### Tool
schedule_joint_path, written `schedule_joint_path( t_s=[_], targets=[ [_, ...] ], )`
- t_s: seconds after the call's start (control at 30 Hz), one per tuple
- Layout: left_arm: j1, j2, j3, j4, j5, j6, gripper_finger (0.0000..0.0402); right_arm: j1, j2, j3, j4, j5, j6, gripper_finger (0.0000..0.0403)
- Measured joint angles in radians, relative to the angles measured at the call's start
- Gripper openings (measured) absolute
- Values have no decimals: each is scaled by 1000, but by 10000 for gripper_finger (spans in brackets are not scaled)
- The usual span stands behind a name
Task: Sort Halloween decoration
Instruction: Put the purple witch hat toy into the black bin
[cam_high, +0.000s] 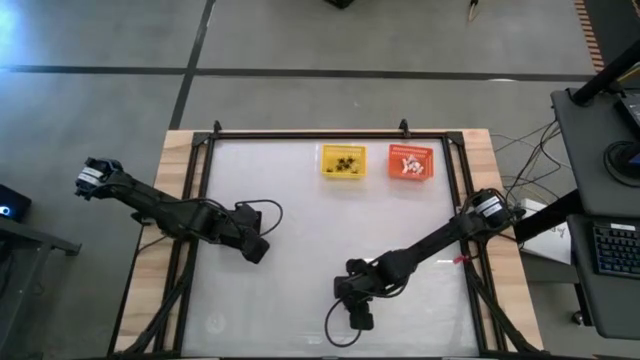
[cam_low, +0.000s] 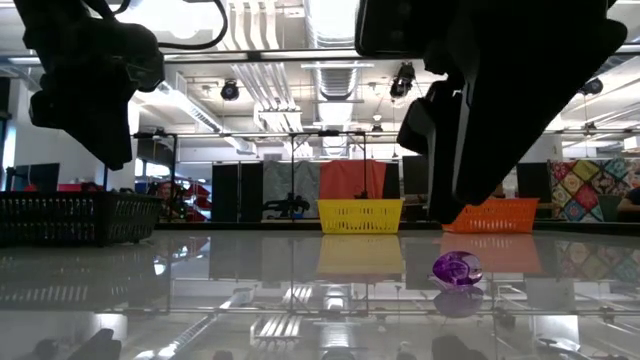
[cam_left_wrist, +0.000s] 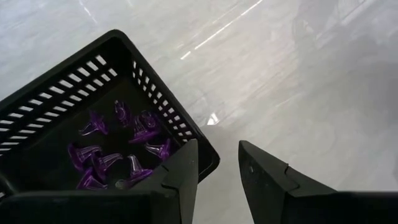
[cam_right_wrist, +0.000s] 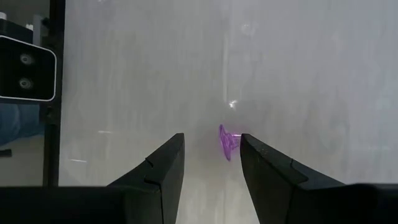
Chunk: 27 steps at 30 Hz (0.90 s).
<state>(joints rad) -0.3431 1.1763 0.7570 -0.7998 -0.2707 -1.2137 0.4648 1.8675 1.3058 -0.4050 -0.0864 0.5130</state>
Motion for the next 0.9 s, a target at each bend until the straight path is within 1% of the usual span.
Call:
schedule_joint_path(
  t_s=[0.13, 0.3, 0.77, 0.9],
  targets=[
    [0, 0, 0, 1, 1, 0, 98, 0, 0, -15, 16, 7, -4, 146],
    [0, 0, 0, 5, 14, 0, 98, 0, 0, -60, 83, 8, 6, 146],
    [0, 0, 0, 16, 27, -4, 98, -7, -1, -98, 90, 8, 26, 145],
    [0, 0, 0, 16, 27, -4, 98, -15, -1, -121, 134, 10, 46, 137]
  ],
)
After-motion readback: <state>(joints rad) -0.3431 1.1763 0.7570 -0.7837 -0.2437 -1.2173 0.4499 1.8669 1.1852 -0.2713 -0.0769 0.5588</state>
